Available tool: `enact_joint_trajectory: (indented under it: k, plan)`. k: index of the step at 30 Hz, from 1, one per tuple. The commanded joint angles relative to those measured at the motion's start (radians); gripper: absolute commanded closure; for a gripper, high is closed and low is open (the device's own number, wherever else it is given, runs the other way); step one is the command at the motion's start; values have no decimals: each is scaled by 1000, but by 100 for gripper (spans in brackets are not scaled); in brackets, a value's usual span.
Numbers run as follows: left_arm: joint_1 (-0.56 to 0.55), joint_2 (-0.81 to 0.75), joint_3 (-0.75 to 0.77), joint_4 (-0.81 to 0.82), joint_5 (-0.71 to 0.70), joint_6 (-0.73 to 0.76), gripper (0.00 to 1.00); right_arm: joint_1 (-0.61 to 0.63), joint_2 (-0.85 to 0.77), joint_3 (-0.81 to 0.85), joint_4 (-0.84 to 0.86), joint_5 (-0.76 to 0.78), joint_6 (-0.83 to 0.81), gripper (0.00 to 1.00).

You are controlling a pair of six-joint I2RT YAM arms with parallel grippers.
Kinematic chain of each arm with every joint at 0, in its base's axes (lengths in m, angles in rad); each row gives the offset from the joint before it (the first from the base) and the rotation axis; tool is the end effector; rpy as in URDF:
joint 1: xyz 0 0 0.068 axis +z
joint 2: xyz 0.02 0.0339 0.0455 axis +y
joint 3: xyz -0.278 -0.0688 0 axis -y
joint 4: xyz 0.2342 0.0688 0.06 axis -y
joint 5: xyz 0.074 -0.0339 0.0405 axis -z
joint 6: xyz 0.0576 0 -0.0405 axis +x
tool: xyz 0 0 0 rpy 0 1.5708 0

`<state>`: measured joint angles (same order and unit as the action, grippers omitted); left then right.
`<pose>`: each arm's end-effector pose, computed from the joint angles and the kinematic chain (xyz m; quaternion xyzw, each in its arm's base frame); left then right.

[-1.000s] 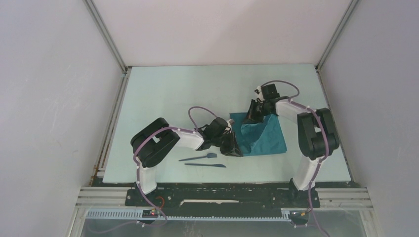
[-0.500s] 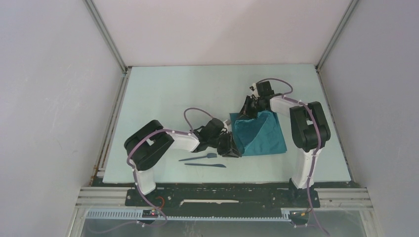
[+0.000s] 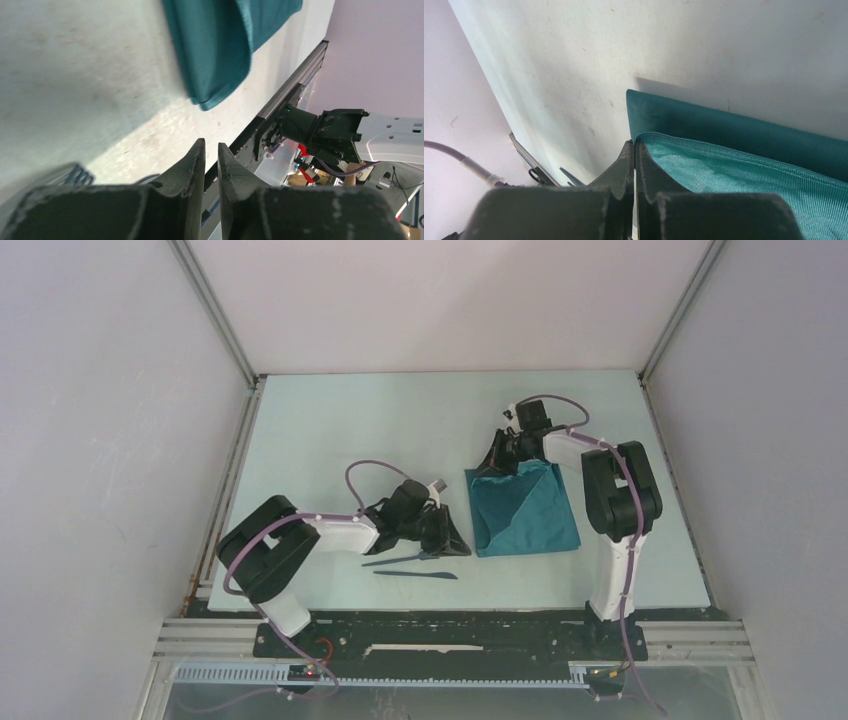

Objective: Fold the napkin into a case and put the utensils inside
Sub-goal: Fold the top corner of the square-folded napkin at the center of the board.

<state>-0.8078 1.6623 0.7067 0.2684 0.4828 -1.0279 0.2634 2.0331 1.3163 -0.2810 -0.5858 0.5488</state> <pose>0.2061 -0.2543 0.1544 0.0052 0.8837 -0.4611 0.0806 0.4031 0.1417 0.1512 0.0498 0.9207 0.3613 0.1391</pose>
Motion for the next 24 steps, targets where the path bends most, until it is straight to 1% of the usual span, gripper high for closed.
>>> enact_joint_trajectory:
  k: [1,5,12,15,20,22,24]
  plan:
    - [38,-71,-51,14,-3,17,81,7,22,50,23,-12,11,100]
    - [48,-95,-65,-4,-13,24,81,8,42,68,18,-14,10,100]
    - [48,-102,-44,-35,-21,37,81,8,62,93,5,-7,4,100]
    - [48,-103,-41,-38,-23,38,81,9,67,99,1,-6,3,98]
    - [48,-103,-37,-41,-26,42,81,10,72,109,-6,-9,2,86]
    - [47,-102,-28,-47,-26,47,80,11,65,118,-10,-16,1,83]
    - [53,-101,-7,-63,-21,62,77,9,52,139,-37,-21,-5,75]
